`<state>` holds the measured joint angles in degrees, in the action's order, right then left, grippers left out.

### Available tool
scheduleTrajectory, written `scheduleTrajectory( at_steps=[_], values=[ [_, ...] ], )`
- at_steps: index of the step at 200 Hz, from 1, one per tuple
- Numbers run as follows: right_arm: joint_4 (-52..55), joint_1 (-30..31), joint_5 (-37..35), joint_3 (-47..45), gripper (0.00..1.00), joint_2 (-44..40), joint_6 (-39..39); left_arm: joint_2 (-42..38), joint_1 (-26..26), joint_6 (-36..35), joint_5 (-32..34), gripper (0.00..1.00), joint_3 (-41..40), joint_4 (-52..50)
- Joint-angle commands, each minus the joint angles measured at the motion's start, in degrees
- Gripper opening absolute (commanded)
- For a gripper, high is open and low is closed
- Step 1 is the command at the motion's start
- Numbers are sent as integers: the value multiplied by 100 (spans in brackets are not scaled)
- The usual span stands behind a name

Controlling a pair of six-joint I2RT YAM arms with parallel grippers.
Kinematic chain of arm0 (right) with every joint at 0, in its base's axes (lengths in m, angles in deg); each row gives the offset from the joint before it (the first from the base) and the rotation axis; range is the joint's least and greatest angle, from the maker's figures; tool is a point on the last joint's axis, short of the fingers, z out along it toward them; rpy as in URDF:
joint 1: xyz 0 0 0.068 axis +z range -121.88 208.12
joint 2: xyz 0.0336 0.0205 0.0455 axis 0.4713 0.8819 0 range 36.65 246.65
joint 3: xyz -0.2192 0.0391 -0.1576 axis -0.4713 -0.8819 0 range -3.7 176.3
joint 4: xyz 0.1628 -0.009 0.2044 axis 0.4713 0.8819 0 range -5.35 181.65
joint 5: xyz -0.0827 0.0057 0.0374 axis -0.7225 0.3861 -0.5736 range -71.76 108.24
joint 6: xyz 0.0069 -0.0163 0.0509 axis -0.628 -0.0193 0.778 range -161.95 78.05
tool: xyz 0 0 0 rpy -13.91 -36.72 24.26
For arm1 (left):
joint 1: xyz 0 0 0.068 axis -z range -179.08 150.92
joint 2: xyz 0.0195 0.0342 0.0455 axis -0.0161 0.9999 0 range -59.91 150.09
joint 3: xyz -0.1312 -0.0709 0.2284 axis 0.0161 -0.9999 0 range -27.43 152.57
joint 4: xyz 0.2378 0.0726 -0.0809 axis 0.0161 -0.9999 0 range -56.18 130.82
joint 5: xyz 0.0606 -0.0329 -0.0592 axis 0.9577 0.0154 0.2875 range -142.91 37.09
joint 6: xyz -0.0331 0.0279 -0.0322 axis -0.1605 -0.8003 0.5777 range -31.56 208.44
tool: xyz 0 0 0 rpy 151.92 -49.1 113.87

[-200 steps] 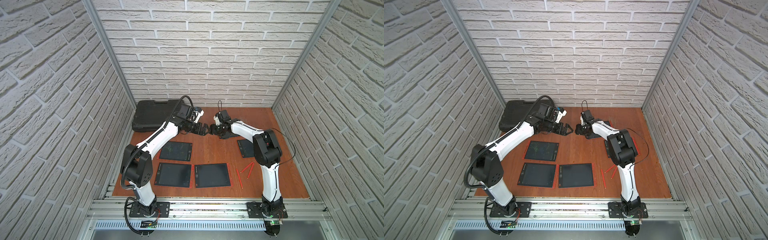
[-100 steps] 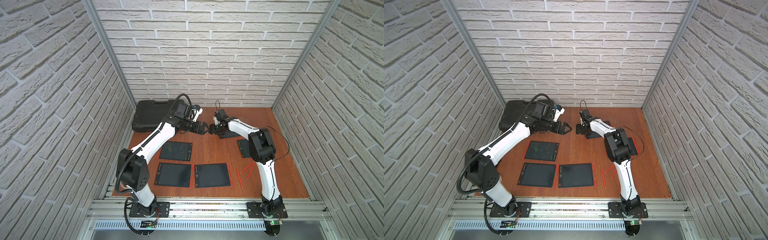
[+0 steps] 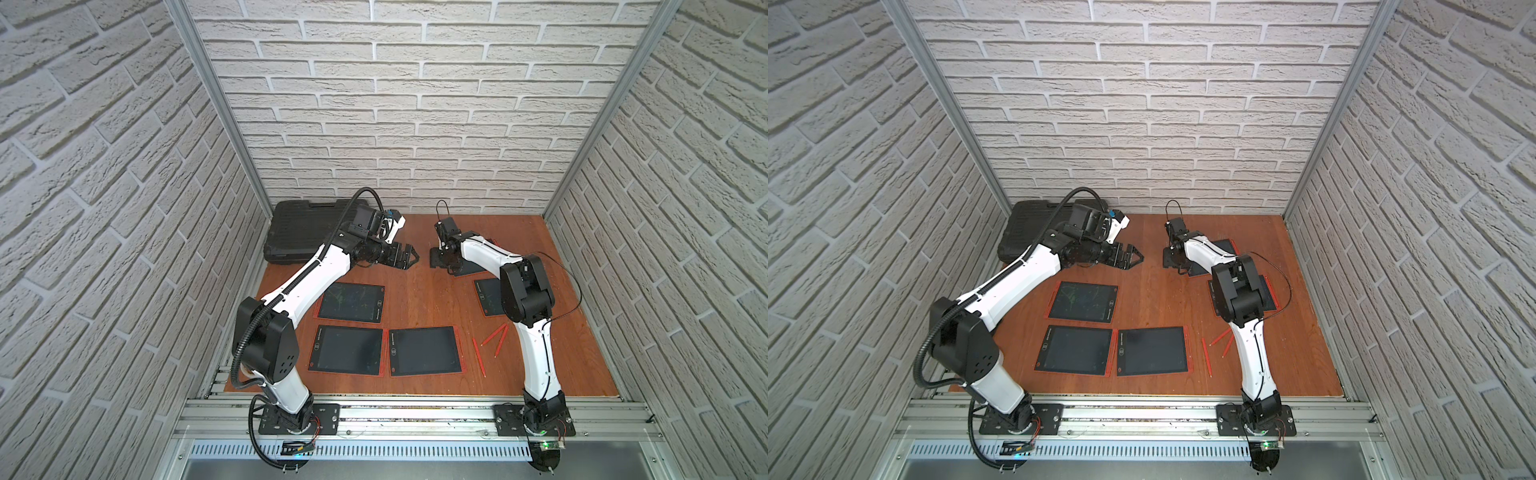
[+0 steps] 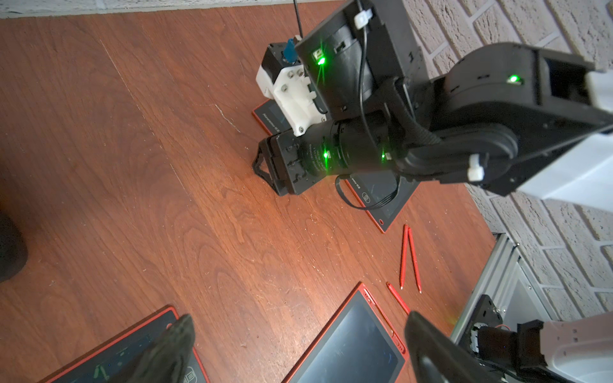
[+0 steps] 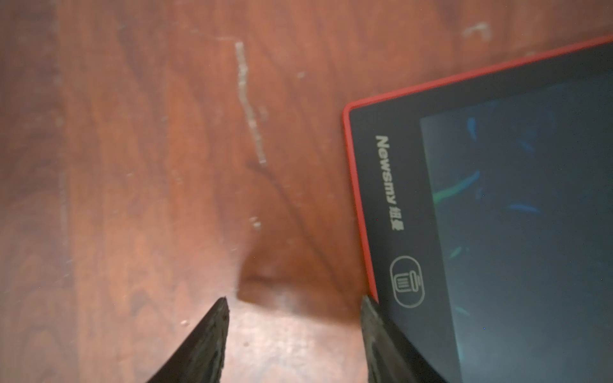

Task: Place the stylus back onto the writing tablet
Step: Move the writing tablet to the center of the board.

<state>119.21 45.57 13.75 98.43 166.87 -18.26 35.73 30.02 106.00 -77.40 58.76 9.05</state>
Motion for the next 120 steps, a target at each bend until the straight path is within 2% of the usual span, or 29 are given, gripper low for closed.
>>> scheduleTrajectory(
  at_steps=[1, 43, 71, 120],
  values=[
    [275, -142, -323, 10, 63, -70, 75, -98, 59, -25, 1, 98, -30, 39],
    [190, -243, -95, -119, 64, -243, -150, -76, 139, -51, 42, 98, -30, 13],
    [-361, -250, 240, -821, 72, -941, -467, -113, 187, -58, 44, 98, -32, 13],
    [-480, -258, 23, -2113, 73, -2342, -660, -193, 305, -34, -20, 98, -32, 30]
  ],
)
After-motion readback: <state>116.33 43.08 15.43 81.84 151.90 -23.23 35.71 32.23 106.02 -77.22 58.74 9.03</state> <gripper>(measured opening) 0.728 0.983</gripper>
